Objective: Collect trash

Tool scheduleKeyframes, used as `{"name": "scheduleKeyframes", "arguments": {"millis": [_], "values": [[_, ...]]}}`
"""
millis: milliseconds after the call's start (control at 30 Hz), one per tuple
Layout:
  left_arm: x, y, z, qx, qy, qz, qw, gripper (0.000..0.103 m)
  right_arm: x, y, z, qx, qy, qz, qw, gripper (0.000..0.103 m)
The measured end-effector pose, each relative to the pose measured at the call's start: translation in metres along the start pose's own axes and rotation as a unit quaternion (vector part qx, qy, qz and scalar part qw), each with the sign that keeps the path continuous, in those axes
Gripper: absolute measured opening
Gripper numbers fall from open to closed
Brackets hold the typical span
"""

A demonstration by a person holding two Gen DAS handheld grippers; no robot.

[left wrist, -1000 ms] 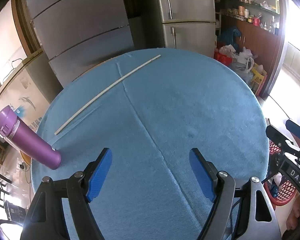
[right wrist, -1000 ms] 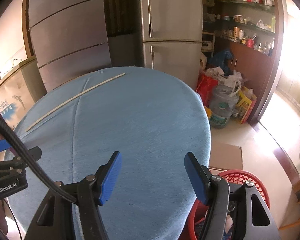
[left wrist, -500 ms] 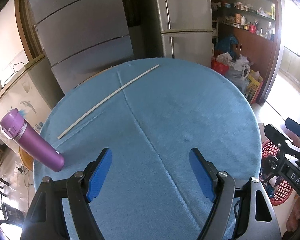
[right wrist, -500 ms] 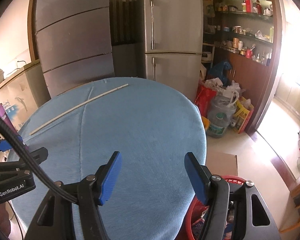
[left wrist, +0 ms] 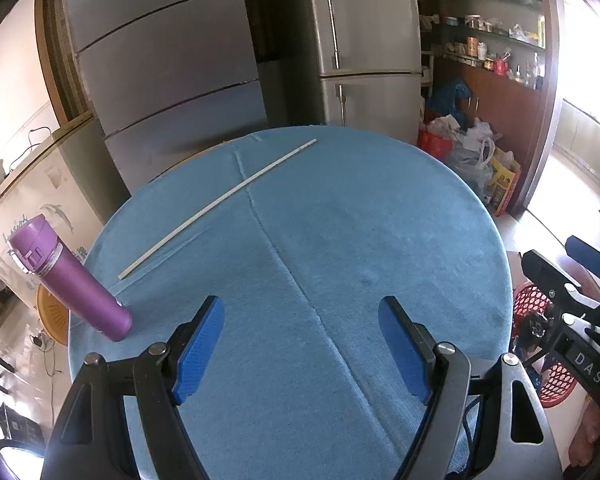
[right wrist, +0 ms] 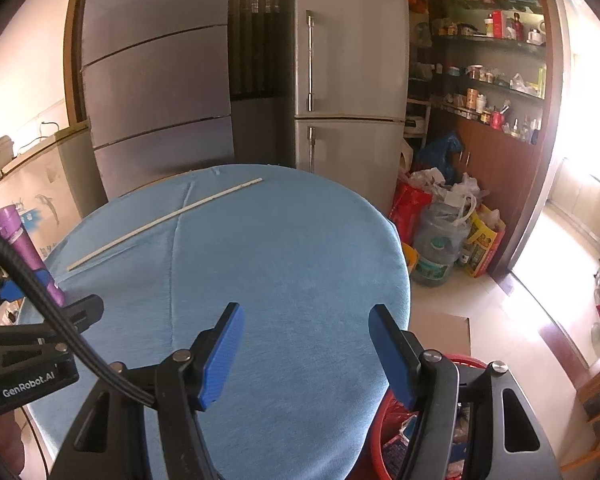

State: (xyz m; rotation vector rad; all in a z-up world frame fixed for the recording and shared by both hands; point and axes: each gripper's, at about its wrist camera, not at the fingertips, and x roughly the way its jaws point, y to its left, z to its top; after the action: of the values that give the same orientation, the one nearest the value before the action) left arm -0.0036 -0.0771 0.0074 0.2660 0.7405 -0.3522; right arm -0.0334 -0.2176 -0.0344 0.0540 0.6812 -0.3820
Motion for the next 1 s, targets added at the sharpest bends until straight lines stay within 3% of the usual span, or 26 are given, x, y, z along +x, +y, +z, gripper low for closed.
{"name": "scheduleKeyframes", "arguments": {"millis": [1000], "values": [[-0.014,-0.010,-0.002,0.014,-0.011,-0.033,0.9993,0.080,-0.018,-0.012,0.002,0.020,-0.016,-0.021,0.999,0.068]]}}
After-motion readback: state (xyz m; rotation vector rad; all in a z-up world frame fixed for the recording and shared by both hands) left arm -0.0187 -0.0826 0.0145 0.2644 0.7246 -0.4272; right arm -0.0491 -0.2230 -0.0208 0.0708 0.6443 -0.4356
